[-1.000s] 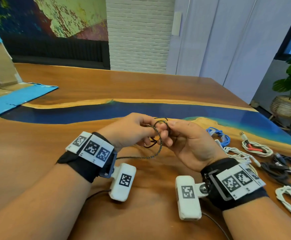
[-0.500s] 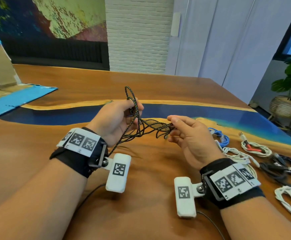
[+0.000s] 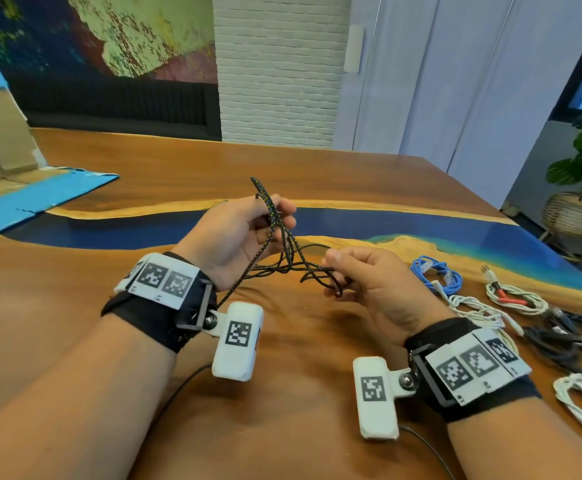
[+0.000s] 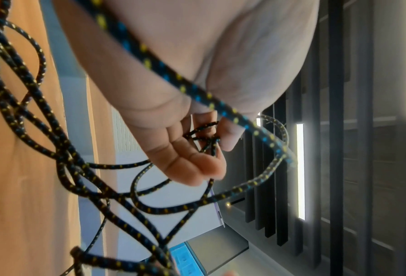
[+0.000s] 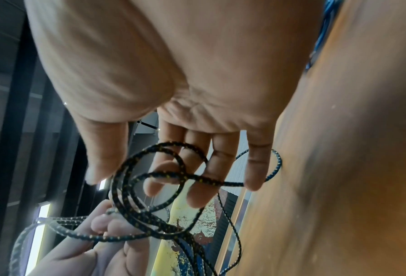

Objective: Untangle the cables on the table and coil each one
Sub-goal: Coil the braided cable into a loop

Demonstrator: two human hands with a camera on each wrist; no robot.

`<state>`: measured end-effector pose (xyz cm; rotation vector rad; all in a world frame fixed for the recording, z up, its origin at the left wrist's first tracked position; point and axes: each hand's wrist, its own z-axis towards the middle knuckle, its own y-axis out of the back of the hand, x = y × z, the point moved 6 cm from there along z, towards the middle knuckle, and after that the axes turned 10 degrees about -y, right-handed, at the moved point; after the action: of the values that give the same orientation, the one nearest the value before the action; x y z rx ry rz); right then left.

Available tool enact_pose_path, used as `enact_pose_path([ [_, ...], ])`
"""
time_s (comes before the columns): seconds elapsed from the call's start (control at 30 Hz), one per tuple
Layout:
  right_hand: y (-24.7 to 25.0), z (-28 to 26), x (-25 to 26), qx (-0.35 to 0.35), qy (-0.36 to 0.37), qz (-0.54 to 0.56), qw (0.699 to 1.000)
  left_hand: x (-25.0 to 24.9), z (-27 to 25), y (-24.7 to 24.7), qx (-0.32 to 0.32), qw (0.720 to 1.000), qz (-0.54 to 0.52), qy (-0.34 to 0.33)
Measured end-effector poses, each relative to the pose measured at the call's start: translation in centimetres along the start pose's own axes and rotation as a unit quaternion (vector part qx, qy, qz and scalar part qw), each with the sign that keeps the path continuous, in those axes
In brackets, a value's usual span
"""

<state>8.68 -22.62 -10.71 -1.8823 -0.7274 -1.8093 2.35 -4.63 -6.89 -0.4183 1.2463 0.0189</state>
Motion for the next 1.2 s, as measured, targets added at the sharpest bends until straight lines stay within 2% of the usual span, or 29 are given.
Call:
enact_pose_path([
  [0.1, -0.9, -0.3, -0.2, 0.031, 0.002, -0.022, 0.999, -0.3, -0.3, -0.8, 0.028, 0.999, -0.003, -0.015],
  [0.2, -0.6, -0.1, -0.1, 0.006, -0.012, 0.005, 1.000, -0.5, -0.4, -0.9, 0.028, 0.999, 0.007, -0.020],
  [0.3, 0.5, 0.2, -0.2, -0.013, -0.040, 0.126, 0.991, -0.9, 0.0, 0.6, -0.015, 0.999, 0.043, -0.024],
  [0.37, 0.9, 0.2, -0.2, -0.018, -0.044, 0.192, 0.980, -1.1, 0.4, 2.0, -0.051, 0.991, 0.118, -0.033],
  [0.5, 1.2, 0.3, 0.0, -0.049, -0.035, 0.238, 0.970, -2.1, 0.6, 3.8, -0.139, 0.948, 0.282, -0.051],
  [0.57, 0.9, 0.2, 0.2, -0.049, -0.030, 0.238, 0.970, -3.3, 0.1, 3.0, -0.143, 0.937, 0.302, -0.099],
  [0.63, 0.4, 0.1, 0.3, -0.030, -0.020, 0.227, 0.973, -4.5, -0.6, 1.1, -0.091, 0.938, 0.294, -0.161],
  [0.7, -0.5, 0.0, 0.5, 0.003, -0.006, 0.220, 0.976, -4.5, -1.3, -1.5, 0.021, 0.941, 0.287, -0.179],
  [0.77, -1.3, -0.2, 0.7, 0.035, 0.007, 0.218, 0.975, -2.8, -2.0, -3.4, 0.145, 0.939, 0.291, -0.111],
  [0.83, -1.7, -0.3, 1.0, 0.046, 0.025, 0.198, 0.979, -0.7, -2.1, -3.9, 0.211, 0.927, 0.307, -0.023],
  [0.9, -1.7, -0.3, 1.2, 0.019, 0.044, 0.169, 0.984, 0.3, -1.6, -3.2, 0.187, 0.923, 0.336, 0.007],
  [1.03, -0.5, -0.1, 1.3, -0.089, 0.077, 0.141, 0.983, 0.5, -0.9, -2.0, 0.123, 0.919, 0.375, -0.009],
  [1.2, 1.9, 0.0, 0.6, -0.207, 0.066, 0.117, 0.969, 0.5, -0.7, -1.3, 0.062, 0.942, 0.329, -0.021],
])
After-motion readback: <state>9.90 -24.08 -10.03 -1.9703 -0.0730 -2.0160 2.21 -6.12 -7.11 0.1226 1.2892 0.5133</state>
